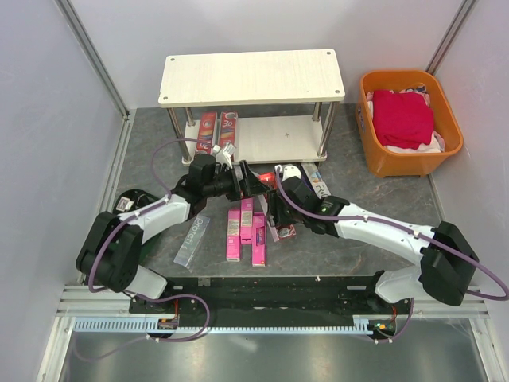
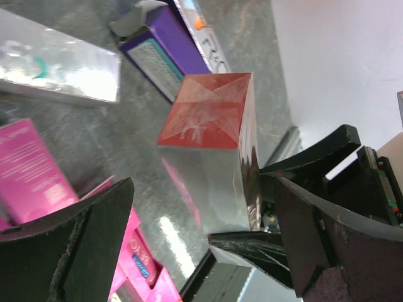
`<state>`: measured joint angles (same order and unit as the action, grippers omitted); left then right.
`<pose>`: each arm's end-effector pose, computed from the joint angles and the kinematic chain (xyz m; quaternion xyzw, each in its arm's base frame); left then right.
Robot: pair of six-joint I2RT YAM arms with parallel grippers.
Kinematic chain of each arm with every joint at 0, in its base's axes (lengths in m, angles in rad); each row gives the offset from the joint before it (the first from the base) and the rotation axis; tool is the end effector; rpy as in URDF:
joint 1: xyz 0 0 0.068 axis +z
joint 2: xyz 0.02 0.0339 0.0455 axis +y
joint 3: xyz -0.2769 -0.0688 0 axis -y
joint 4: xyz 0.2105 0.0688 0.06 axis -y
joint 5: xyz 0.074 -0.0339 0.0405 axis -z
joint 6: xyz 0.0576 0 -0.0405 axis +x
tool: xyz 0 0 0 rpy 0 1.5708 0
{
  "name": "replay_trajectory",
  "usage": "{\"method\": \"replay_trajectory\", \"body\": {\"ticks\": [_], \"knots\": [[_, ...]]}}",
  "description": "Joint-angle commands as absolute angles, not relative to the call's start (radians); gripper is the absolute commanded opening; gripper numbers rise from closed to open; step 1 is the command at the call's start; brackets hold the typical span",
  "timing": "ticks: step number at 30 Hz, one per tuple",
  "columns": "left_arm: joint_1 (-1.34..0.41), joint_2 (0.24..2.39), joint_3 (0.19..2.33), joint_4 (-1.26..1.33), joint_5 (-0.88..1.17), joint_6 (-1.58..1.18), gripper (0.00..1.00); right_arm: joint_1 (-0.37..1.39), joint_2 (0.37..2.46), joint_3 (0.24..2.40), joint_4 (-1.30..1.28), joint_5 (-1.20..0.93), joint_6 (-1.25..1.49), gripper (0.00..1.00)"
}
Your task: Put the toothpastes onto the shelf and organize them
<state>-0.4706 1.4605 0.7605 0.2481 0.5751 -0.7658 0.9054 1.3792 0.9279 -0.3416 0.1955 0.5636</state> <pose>0.2525 -0.1636 0.2456 0.0294 0.8260 -0.4908 0.2754 0.1782 0.2090 0.2546 -0.1201 0.9138 0.1859 0.3406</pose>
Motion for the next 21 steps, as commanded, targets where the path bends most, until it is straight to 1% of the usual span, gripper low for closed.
{"method": "replay_trajectory", "body": {"ticks": [1, 2, 5, 9, 10, 11, 12, 13, 14, 16, 17, 19, 20, 21], "knots": [[-0.468, 1.486, 0.750, 0.402, 0.676, -0.847, 0.96, 0.922, 1.350, 0.971, -0.262, 0.195, 0.569, 0.48], [-0.468, 1.489, 0.749, 0.422, 0.693, -0.848, 0.95, 0.925, 1.351, 0.974, -0.250, 0.195, 0.569, 0.48], [-0.468, 1.485, 0.753, 0.423, 0.704, -0.835, 0.88, 0.930, 1.373, 0.992, -0.245, 0.193, 0.568, 0.50], [-0.466, 1.480, 0.759, 0.431, 0.715, -0.827, 0.72, 0.936, 1.393, 1.003, -0.213, 0.193, 0.569, 0.53], [-0.463, 1.482, 0.759, 0.433, 0.716, -0.828, 0.71, 0.937, 1.394, 1.008, -0.207, 0.193, 0.572, 0.54], [-0.462, 1.482, 0.758, 0.436, 0.721, -0.834, 0.68, 0.939, 1.397, 1.014, -0.206, 0.195, 0.572, 0.54], [-0.460, 1.483, 0.752, 0.454, 0.724, -0.839, 0.58, 0.940, 1.396, 1.017, -0.203, 0.199, 0.572, 0.56], [-0.453, 1.482, 0.749, 0.466, 0.735, -0.847, 0.54, 0.937, 1.397, 1.020, -0.198, 0.202, 0.572, 0.56], [-0.448, 1.485, 0.746, 0.482, 0.744, -0.862, 0.44, 0.939, 1.397, 1.023, -0.195, 0.206, 0.571, 0.57], [-0.428, 1.486, 0.735, 0.524, 0.768, -0.882, 0.31, 0.937, 1.394, 1.026, -0.181, 0.192, 0.566, 0.63], [-0.419, 1.486, 0.730, 0.541, 0.779, -0.903, 0.27, 0.936, 1.388, 1.026, -0.170, 0.184, 0.563, 0.72], [-0.387, 1.485, 0.718, 0.583, 0.810, -0.922, 0.26, 0.937, 1.376, 1.022, -0.146, 0.164, 0.558, 0.79], [-0.374, 1.483, 0.715, 0.589, 0.821, -0.930, 0.26, 0.937, 1.365, 1.022, -0.140, 0.160, 0.554, 0.85], [-0.362, 1.476, 0.710, 0.597, 0.831, -0.933, 0.27, 0.937, 1.359, 1.020, -0.134, 0.153, 0.549, 0.88]]}}
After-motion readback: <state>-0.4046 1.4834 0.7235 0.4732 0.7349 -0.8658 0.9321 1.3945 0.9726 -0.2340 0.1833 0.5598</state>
